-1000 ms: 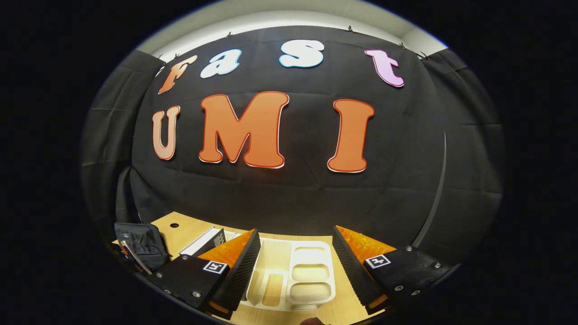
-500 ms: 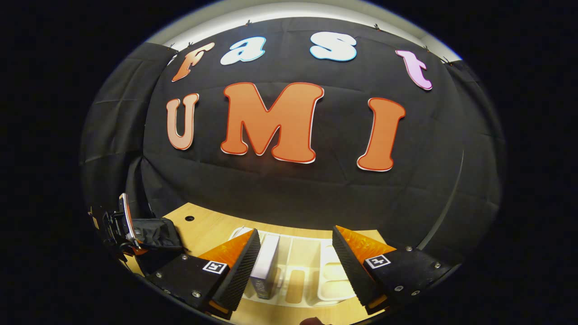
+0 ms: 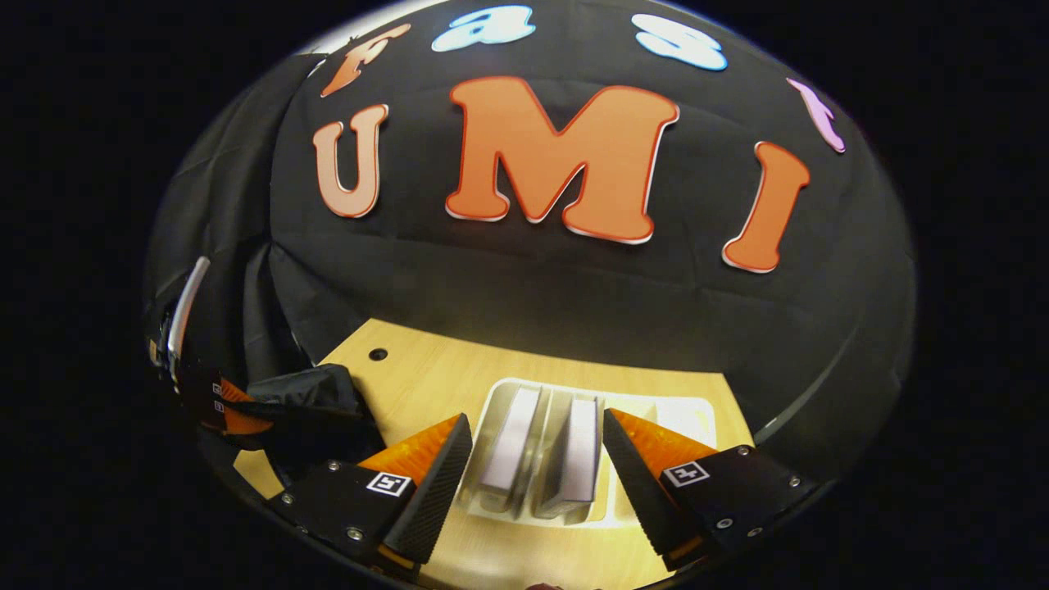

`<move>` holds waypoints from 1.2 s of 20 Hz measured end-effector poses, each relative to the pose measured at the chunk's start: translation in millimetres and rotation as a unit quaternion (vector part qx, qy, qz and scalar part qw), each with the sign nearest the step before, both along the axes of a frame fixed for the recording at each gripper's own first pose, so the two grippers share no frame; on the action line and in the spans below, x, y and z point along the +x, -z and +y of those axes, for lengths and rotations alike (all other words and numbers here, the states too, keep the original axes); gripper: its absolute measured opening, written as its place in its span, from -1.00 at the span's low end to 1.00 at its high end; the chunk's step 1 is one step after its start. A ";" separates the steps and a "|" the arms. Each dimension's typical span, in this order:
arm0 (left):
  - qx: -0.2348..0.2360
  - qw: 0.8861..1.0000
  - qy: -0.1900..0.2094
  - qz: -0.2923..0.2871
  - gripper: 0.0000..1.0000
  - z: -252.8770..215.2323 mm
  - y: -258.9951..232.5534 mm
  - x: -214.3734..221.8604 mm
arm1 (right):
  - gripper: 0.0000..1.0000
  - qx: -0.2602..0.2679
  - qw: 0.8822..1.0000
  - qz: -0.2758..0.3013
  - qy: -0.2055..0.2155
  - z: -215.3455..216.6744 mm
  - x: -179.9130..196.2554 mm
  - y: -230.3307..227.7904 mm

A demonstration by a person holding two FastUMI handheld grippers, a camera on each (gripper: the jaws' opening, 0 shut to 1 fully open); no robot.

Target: Open the schoolbag, grab two books from the bookshelf and put them into the schoolbag.

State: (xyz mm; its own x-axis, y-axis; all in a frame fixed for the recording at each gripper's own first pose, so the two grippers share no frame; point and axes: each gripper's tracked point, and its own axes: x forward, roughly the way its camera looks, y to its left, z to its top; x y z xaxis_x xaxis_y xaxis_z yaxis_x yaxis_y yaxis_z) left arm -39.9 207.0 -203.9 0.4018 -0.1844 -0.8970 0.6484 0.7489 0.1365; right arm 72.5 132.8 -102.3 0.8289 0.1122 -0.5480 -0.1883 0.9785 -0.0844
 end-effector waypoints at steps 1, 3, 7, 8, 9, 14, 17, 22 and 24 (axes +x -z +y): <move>-0.008 1.000 -0.004 0.006 -0.90 2.0 -6.6 0.8 | 0.91 0.001 1.000 0.024 -0.001 7.0 2.1 2.9; -0.016 1.000 -0.007 0.019 -0.89 4.5 -15.6 4.3 | 0.92 0.000 0.998 0.070 0.000 16.1 4.8 10.0; -0.015 1.000 0.000 0.028 -0.89 0.3 -25.1 11.1 | 0.91 -0.005 0.988 0.157 0.000 21.0 14.4 30.6; -0.017 0.999 -0.002 0.030 -0.90 -0.4 -27.8 12.7 | 0.92 -0.003 0.983 0.181 -0.005 23.3 16.5 38.6; -0.018 0.999 -0.003 0.032 -0.91 -2.8 -29.6 14.7 | 0.91 -0.004 0.979 0.205 0.000 21.3 19.2 48.1; -0.018 0.999 -0.017 0.039 -0.90 -11.2 -26.3 15.2 | 0.75 0.003 0.950 0.311 0.031 13.3 30.3 97.1; -0.020 0.999 -0.022 0.045 -0.90 -18.1 -21.9 14.3 | 0.64 -0.018 0.932 0.359 0.047 5.5 38.5 127.0; -0.017 0.998 -0.034 0.046 -0.90 -17.5 -19.7 15.9 | 0.00 -0.013 0.907 0.414 0.079 5.1 36.2 153.2; -0.019 0.998 -0.038 0.049 -0.90 -19.0 -16.3 17.3 | -0.21 -0.006 0.902 0.424 0.084 3.1 35.3 151.6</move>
